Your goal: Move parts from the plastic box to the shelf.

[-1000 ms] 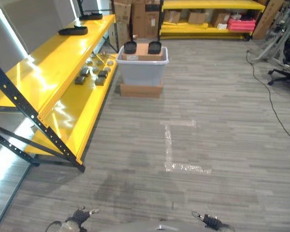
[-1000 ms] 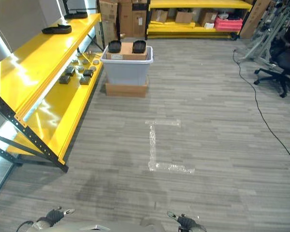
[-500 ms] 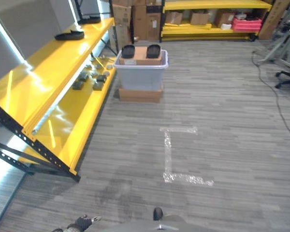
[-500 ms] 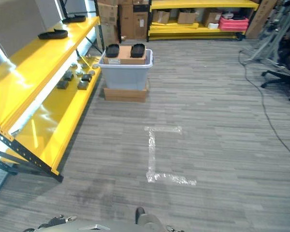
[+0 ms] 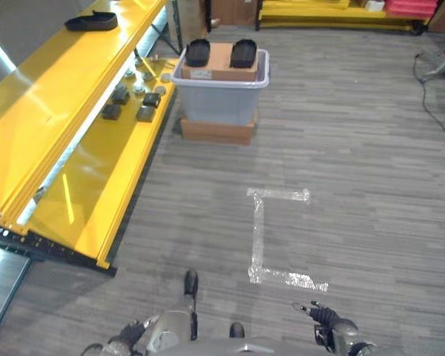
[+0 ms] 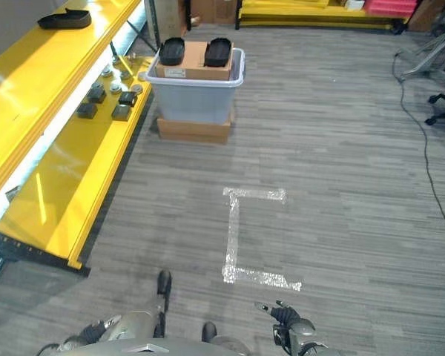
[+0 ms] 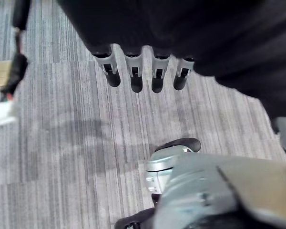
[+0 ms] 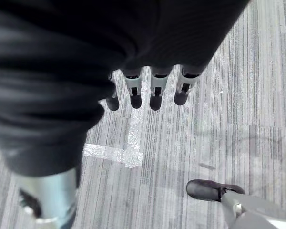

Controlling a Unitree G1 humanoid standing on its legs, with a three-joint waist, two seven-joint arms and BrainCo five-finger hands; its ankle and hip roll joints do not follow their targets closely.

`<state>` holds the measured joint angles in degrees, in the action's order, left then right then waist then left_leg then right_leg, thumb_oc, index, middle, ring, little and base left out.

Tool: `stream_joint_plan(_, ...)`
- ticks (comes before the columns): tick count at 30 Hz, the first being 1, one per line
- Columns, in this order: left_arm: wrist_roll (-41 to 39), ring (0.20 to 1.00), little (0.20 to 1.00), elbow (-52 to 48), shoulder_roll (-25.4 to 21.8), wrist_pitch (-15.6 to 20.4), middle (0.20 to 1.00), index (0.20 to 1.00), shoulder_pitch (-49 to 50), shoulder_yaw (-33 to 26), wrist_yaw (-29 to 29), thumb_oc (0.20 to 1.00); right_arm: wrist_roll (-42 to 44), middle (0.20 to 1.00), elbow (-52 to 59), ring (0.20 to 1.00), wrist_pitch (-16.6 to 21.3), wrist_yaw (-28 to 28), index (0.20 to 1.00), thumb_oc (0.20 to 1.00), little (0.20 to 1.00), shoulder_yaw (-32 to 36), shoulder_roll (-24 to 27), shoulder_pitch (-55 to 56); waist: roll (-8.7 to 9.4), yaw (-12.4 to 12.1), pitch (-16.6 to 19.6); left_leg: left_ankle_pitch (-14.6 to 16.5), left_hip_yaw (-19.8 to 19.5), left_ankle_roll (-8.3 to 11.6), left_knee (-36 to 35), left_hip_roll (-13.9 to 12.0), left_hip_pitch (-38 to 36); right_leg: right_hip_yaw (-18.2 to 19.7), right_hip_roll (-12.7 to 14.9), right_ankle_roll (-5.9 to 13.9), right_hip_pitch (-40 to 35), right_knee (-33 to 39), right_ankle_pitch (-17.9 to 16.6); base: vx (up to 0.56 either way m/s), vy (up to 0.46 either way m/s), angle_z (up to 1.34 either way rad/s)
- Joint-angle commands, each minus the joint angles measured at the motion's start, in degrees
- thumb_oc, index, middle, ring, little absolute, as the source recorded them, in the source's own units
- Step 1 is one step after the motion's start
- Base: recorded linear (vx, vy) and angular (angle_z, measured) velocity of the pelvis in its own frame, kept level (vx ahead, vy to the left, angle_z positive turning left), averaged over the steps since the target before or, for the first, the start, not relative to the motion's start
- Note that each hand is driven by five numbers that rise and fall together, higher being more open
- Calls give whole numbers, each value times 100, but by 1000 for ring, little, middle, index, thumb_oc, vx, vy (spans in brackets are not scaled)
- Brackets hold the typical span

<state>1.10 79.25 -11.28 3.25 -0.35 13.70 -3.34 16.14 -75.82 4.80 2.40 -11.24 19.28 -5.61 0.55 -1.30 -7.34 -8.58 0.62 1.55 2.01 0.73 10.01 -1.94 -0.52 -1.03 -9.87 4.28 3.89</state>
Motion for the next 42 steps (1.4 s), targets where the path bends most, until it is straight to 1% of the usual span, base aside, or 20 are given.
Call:
stream_joint_plan(1, 253, 1000, 1000, -25, -210, -15, 1000, 1000, -163, 79, -30, 1000, -109, 1000, 85, 1000, 33, 38, 1000, 1000, 1000, 135, -99, 268, 52, -63, 201, 571, 169, -176, 383, 120, -234, 103, 392, 724, 663, -1641, -505, 203, 129, -23)
stream_joint_plan(3, 168, 1000, 1000, -88, -309, -41, 1000, 1000, -281, 43, -46, 1000, -218, 1000, 21, 1000, -12, 54, 1000, 1000, 1000, 96, -153, 258, 8, 26, 52, 658, 157, -294, 397, 124, -434, 161, 354, 857, 1184, -2644, -923, 268, 148, -21)
stream_joint_plan(5, 118, 1000, 1000, -116, -374, -54, 1000, 1000, -390, 35, -41, 1000, -287, 1000, -44, 1000, -68, 40, 1000, 1000, 1000, 90, -168, 231, -72, 73, -7, 769, 197, -322, 279, 88, -747, -116, 489, 829, 1542, -2768, -882, 259, 81, 5)
stream_joint_plan(8, 62, 1000, 1000, -228, -438, -33, 1000, 1000, -554, 51, -38, 1000, -333, 1000, -2, 1000, -81, 61, 1000, 1000, 1000, 56, -153, 258, -136, 213, 2, 910, 193, -245, -87, 65, -1228, -541, 692, 748, 1748, -1645, -840, 369, -42, -8)
stream_joint_plan(10, 62, 1000, 1000, -347, -481, 24, 1000, 1000, -761, 141, -73, 1000, -328, 1000, -57, 1000, -95, 39, 1000, 1000, 1000, 72, -142, 288, -123, 419, 6, 1037, 90, -162, -278, 56, -1557, -212, 610, 822, 1988, -949, -1161, 437, -120, -4)
stream_joint_plan(16, 489, 1000, 1000, -619, -404, 76, 1000, 1000, -873, 576, -48, 1000, -403, 1000, -119, 1000, -113, 78, 1000, 1000, 1000, 65, -87, 406, -152, 577, 90, 1280, -74, -40, -126, -56, -1854, -143, 550, 777, 2052, -984, -1170, 273, -163, 35)
stream_joint_plan(17, 544, 1000, 1000, -620, -366, 74, 1000, 1000, -868, 610, -71, 1000, -410, 1000, -171, 1000, -110, 72, 1000, 1000, 1000, 54, -62, 394, -180, 592, 125, 1254, -124, -7, 31, -103, -1869, -145, 471, 703, 2029, -1066, -1089, 261, -236, 24)
stream_joint_plan(19, 367, 1000, 1000, -428, -112, 16, 1000, 1000, -717, 498, 6, 1000, -464, 1000, -153, 1000, -113, 104, 1000, 1000, 1000, 22, 54, 359, -169, 552, 99, 770, -359, 190, 1755, 75, -1384, -161, 400, 467, 1746, -1009, -1009, 362, -360, 11)
stream_joint_plan(21, 409, 1000, 1000, -388, -101, 18, 1000, 1000, -703, 584, 23, 1000, -471, 1000, -132, 1000, -117, 90, 1000, 1000, 1000, 4, 137, 302, -74, 476, -1, 627, -285, 285, 2281, 167, -993, -148, 444, 409, 1522, -921, -956, 260, -252, 17)
stream_joint_plan(22, 409, 1000, 1000, -406, -86, 2, 1000, 1000, -650, 598, 12, 1000, -464, 1000, -132, 1000, -109, 32, 1000, 1000, 1000, 35, 235, 220, -4, 372, -49, 658, -35, 243, 1935, 108, -553, -182, 484, 398, 1330, -837, -852, 338, -230, -8)
stream_joint_plan(25, 388, 1000, 1000, -327, -62, -10, 1000, 1000, -558, 540, -2, 1000, -434, 1000, -137, 1000, -105, -18, 1000, 1000, 1000, 58, 311, 162, -17, 233, -76, 763, 27, 142, 1237, 98, -291, -166, 453, 417, 1104, -689, -725, 319, -82, 3)
stream_joint_plan(27, 517, 1000, 1000, -131, -66, -30, 1000, 1000, -420, 596, 8, 1000, -396, 1000, -14, 1000, -34, -93, 1000, 1000, 1000, 41, 370, 71, -129, 23, -86, 129, -346, 137, 150, 64, 70, -63, 252, 416, 790, -600, -559, 366, -8, -14)
stream_joint_plan(30, 540, 1000, 1000, -16, -104, -54, 1000, 1000, -322, 523, 15, 1000, -318, 1000, 74, 1000, 3, -111, 1000, 1000, 1000, 34, 336, -24, -148, -76, -61, -21, -460, 121, -82, 62, 54, 107, 172, 423, 597, -587, -436, 302, 25, -64)
stream_joint_plan(32, 541, 1000, 1000, 68, -153, -89, 1000, 1000, -205, 392, 9, 1000, -286, 1000, 136, 1000, 12, -64, 1000, 1000, 1000, 21, 254, -30, -137, -130, 43, 108, -403, 49, 47, 94, -29, 216, 140, 452, 463, -731, -235, 444, 116, -88)
stream_joint_plan(34, 646, 1000, 1000, 119, -199, -129, 1000, 1000, -162, 369, 61, 1000, -264, 1000, 104, 1000, 9, -66, 1000, 1000, 1000, 100, 98, 67, -85, -134, 107, 386, -285, -184, 256, 192, -189, 289, 221, 678, 680, -1901, -387, 402, 177, -81)
stream_joint_plan(35, 1028, 1000, 1000, 119, -233, -153, 1000, 1000, -221, 667, 103, 1000, -180, 1000, 139, 1000, -13, -48, 1000, 1000, 1000, 146, 51, 30, -75, 7, -6, 508, -210, -284, 360, 234, -337, 453, 255, 896, 1035, -2575, -927, 197, 147, -39)
stream_joint_plan(36, 1148, 1000, 1000, 36, -270, -169, 1000, 1000, -284, 790, 99, 1000, -88, 1000, 182, 1000, -8, -20, 1000, 1000, 1000, 153, -10, 12, -150, 112, -77, 558, -174, -317, 375, 151, -432, 515, 178, 976, 1297, -3141, -1105, 146, 119, -31)
stream_joint_plan(37, 1148, 1000, 1000, 35, -271, -170, 1000, 1000, -285, 790, 100, 1000, -88, 1000, 183, 1000, -9, -21, 1000, 1000, 1000, 154, -10, 12, -140, 95, -75, 565, -155, -318, 384, 156, -424, 535, 182, 977, 1324, -3180, -1088, 209, 162, -32)
stream_joint_plan(38, 1204, 1000, 1000, -57, -342, -173, 1000, 1000, -390, 875, 108, 1000, -146, 1000, 117, 1000, -35, 10, 1000, 1000, 1000, 114, -37, 40, -290, 231, -160, 683, -109, -360, 298, 99, -753, 435, 254, 911, 1842, -3516, -1027, 297, 127, -26)
stream_joint_plan(42, 994, 1000, 1000, -218, -498, -133, 1000, 1000, -830, 781, -108, 1000, -311, 1000, -69, 1000, -95, 9, 1000, 1000, 1000, 88, -46, 205, -300, 408, -90, 875, -246, -245, 0, 211, -1213, 155, 451, 741, 2120, -1606, -899, 339, 7, -11)
